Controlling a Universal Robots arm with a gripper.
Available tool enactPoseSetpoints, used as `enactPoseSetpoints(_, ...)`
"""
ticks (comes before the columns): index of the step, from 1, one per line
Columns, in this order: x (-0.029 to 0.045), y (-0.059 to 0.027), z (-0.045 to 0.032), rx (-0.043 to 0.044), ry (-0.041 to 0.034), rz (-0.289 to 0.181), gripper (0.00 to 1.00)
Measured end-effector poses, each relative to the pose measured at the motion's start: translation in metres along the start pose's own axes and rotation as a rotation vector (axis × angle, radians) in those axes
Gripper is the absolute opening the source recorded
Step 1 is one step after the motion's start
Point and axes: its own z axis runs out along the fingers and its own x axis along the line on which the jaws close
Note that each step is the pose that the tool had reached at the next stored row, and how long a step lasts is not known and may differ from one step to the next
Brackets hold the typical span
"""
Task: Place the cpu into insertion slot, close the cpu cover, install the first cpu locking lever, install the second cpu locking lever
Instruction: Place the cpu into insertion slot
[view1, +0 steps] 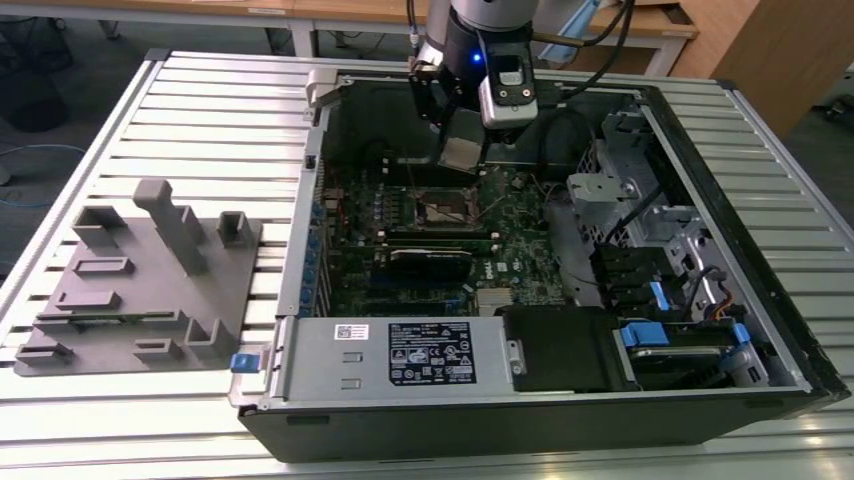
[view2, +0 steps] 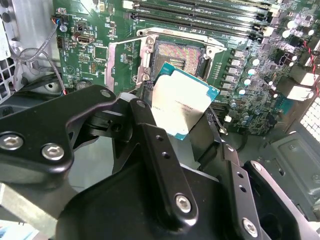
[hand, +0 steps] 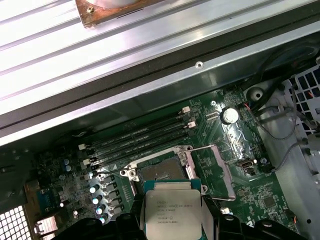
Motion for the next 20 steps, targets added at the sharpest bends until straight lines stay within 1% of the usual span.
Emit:
enactPoseSetpoints(7, 0.0000, 0.0000, 0.0000, 0.0000, 0.0000, 0.000, 0.54)
enactPoseSetpoints(9, 0.0000, 0.0000, 0.0001, -0.0001, -0.0007, 0.007, 0.54)
enactPoseSetpoints(12, 0.0000, -0.0001, 0.0007, -0.0010, -0.0048, 0.051, 0.54)
enactPoseSetpoints(20, -0.0001, -0.0005, 0.0049, -0.0037, -0.0182, 0.195, 0.54)
